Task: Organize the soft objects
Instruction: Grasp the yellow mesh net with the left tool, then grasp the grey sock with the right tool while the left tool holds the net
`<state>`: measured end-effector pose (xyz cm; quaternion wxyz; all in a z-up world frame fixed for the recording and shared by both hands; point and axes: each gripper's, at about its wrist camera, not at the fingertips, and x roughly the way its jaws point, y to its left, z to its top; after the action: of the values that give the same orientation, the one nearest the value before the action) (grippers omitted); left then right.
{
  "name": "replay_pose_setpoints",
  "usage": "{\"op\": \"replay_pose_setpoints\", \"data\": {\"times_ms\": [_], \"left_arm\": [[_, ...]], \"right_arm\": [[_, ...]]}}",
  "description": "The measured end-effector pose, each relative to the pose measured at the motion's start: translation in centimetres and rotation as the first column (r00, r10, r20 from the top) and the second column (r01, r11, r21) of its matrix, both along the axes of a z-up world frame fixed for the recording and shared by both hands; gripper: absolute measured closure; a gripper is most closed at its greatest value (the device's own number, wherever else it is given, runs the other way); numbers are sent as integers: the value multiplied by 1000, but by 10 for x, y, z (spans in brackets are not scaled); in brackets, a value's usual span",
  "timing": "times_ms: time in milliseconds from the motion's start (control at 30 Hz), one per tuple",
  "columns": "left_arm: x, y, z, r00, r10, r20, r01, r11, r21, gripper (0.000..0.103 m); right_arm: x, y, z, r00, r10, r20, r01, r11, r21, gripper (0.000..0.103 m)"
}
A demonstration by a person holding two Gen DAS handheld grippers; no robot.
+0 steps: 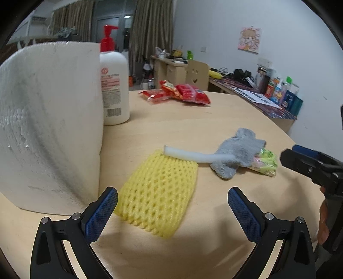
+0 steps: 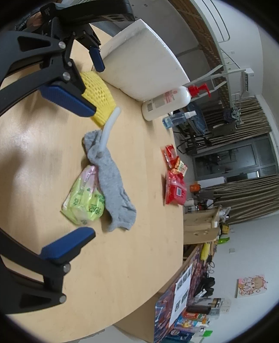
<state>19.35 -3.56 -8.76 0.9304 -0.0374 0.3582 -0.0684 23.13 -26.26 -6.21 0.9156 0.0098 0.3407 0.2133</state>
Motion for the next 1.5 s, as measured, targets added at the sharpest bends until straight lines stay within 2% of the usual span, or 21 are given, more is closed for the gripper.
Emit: {"op": "replay_pose_setpoints", "data": {"times_ms": [433, 500, 633, 800, 1167, 1200, 1267, 1333, 1500], "left_arm": [[17, 12, -13, 991, 73, -108, -74, 997, -2, 29], [18, 13, -13, 991, 75, -113, -75, 997, 6, 40], [16, 16, -12, 990, 91, -109, -90, 996, 15, 55], [15, 22, -12, 988, 112, -107, -110, 994, 24, 83], [12, 27, -10, 990, 98, -100, -100, 995, -17, 86], [12, 27, -10, 990, 97, -99, -99, 995, -18, 86], [12, 27, -9, 991, 95, -99, -97, 995, -20, 86], [11, 27, -9, 991, 90, -98, -93, 995, -23, 86], [12, 27, -9, 991, 90, -100, -92, 995, -23, 86]], "right_arm": [[24, 16, -2, 998, 48, -49, -52, 995, -87, 0], [25, 20, -1, 996, 69, -48, -74, 992, -101, 0], [33, 25, -1, 995, 84, -48, -90, 985, -145, 0], [43, 27, -5, 994, 78, -71, -88, 984, -152, 0], [72, 34, -9, 994, 48, -95, -65, 980, -190, 2], [75, 34, -11, 994, 37, -105, -58, 979, -198, 4], [82, 31, -17, 990, 25, -135, -52, 978, -201, 16], [87, 29, -23, 987, 7, -161, -41, 977, -211, 22], [91, 25, -29, 983, -17, -181, -24, 975, -223, 32]]}}
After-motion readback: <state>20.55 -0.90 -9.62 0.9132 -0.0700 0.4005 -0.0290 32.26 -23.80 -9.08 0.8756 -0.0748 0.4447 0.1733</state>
